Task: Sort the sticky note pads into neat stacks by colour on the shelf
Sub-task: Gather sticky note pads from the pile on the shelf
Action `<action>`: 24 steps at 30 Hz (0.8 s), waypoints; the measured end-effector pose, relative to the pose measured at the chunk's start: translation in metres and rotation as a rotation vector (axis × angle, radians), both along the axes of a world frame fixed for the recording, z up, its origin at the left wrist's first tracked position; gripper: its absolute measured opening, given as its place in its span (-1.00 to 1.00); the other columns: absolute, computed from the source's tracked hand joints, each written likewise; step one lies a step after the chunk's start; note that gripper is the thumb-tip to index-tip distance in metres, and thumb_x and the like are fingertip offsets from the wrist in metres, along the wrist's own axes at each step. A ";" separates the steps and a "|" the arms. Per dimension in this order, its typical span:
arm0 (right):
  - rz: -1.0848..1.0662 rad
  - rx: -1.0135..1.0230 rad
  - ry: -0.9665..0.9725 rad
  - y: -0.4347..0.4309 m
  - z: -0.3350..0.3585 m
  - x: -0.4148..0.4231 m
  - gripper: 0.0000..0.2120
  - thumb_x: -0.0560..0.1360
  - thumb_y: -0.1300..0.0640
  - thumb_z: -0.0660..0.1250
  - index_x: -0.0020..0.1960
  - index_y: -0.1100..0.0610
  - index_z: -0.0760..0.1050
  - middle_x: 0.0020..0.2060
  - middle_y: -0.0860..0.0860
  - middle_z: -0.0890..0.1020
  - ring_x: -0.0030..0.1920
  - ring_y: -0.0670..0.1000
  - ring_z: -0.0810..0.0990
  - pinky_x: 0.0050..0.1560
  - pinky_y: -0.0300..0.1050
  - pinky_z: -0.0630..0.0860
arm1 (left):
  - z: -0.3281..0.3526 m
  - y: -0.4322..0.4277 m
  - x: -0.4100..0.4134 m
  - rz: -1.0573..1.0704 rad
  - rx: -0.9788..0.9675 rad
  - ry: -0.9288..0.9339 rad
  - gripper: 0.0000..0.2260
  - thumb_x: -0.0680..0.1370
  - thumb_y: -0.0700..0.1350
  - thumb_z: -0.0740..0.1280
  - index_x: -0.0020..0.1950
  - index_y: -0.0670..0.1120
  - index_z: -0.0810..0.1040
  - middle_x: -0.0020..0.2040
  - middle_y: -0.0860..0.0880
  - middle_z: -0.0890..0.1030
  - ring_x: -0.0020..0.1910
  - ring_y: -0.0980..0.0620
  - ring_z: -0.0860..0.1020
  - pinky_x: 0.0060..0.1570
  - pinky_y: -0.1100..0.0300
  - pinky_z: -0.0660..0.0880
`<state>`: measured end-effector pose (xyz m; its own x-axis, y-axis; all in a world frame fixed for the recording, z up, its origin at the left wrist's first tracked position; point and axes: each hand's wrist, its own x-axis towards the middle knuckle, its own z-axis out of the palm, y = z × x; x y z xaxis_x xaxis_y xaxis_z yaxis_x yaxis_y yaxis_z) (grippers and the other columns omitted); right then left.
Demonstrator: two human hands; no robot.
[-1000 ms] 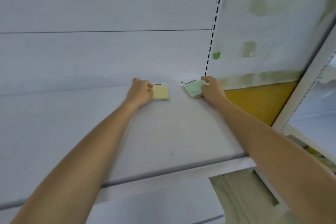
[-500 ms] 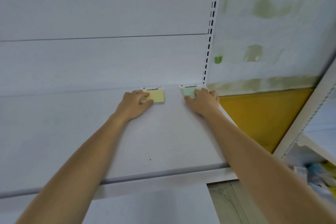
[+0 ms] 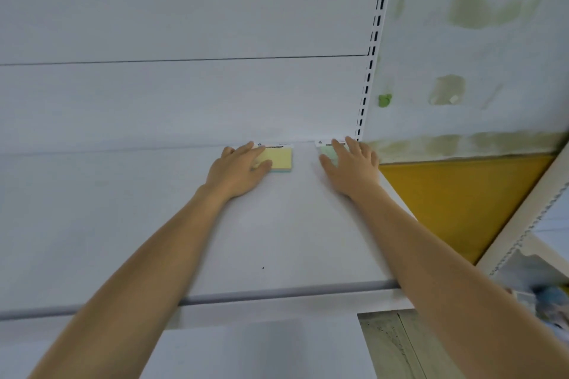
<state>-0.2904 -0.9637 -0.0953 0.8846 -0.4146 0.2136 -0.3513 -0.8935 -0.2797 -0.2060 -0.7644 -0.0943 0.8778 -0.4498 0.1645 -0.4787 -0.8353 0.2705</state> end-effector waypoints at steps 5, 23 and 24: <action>0.300 -0.161 -0.067 0.036 0.014 0.007 -0.54 0.57 -0.08 0.07 0.43 0.01 0.22 0.49 0.01 0.19 0.49 0.08 0.10 0.49 0.03 -0.04 | 0.016 0.031 0.001 0.051 0.147 -0.191 -0.57 0.61 0.10 0.00 0.47 0.02 0.22 0.52 0.00 0.23 0.45 -0.09 0.23 0.34 0.03 0.27; 0.962 -0.141 0.023 0.424 0.032 0.060 -0.58 0.59 -0.06 0.03 0.44 -0.04 0.21 0.43 0.06 0.33 0.42 0.09 0.29 0.40 0.01 0.22 | 0.060 0.414 -0.010 0.467 0.162 -0.272 -0.61 0.61 0.02 0.05 0.40 -0.07 0.32 0.36 -0.14 0.45 0.35 -0.19 0.36 0.25 -0.07 0.37; 0.974 -0.127 0.026 0.444 0.030 0.064 -0.58 0.59 -0.05 0.03 0.44 -0.04 0.22 0.43 0.06 0.33 0.42 0.09 0.29 0.41 0.01 0.21 | 0.057 0.437 -0.010 0.482 0.168 -0.272 -0.62 0.61 0.01 0.06 0.39 -0.08 0.34 0.35 -0.15 0.46 0.34 -0.19 0.37 0.23 -0.07 0.38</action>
<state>-0.2268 -0.5194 -0.0650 0.8326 0.5233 0.1817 0.5503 -0.8188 -0.1637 -0.2161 -0.3275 -0.0371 0.9263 -0.0485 0.3736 -0.0668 -0.9971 0.0361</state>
